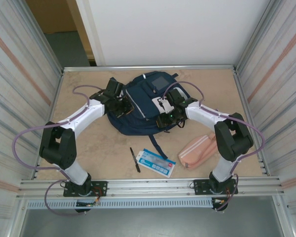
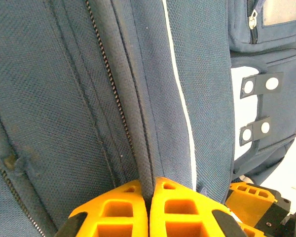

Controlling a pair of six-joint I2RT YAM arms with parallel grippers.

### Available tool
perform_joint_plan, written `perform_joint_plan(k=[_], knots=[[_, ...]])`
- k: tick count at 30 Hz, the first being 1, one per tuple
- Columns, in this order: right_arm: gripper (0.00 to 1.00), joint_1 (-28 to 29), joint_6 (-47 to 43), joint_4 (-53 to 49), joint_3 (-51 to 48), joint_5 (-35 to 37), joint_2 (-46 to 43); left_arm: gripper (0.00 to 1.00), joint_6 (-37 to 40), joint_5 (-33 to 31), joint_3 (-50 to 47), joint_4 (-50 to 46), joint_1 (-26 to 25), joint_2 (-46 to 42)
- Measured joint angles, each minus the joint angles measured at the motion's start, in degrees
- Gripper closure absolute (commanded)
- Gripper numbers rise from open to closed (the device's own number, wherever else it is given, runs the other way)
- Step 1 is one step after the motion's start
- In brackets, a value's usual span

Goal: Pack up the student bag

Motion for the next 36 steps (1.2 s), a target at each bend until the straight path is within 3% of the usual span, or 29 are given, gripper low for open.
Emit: perform_joint_plan(k=[3,7,13,24,33,36], knots=[[0.61,-1.2,0.0,-0.9,0.1,-2.6,0.1,1.00,0.0,0.1,0.2,-0.2,0.0,-0.1],[0.80,-2.4,0.0,-1.6,0.1,-5.8,0.1,1.00,0.0,0.2,0.7,-0.4,0.0,-0.2],[0.96,-2.7,0.2,-2.2,0.1,-7.8,-0.2,1.00,0.0,0.8,0.9,-0.4,0.0,-0.2],[1.00,-1.3,0.3,-5.8,1.5,-7.6,-1.9,1.00,-0.4,1.2,0.6,0.2,-0.4,-0.3],[1.00,10.3,6.8,-2.3,1.6,-9.6,-1.7,1.00,-5.4,0.6,-3.0,6.6,-3.7,-0.3],[0.95,13.0,10.5,1.7,1.6,-9.8,-1.0,1.00,-7.4,0.5,-4.3,8.7,-4.2,-0.3]])
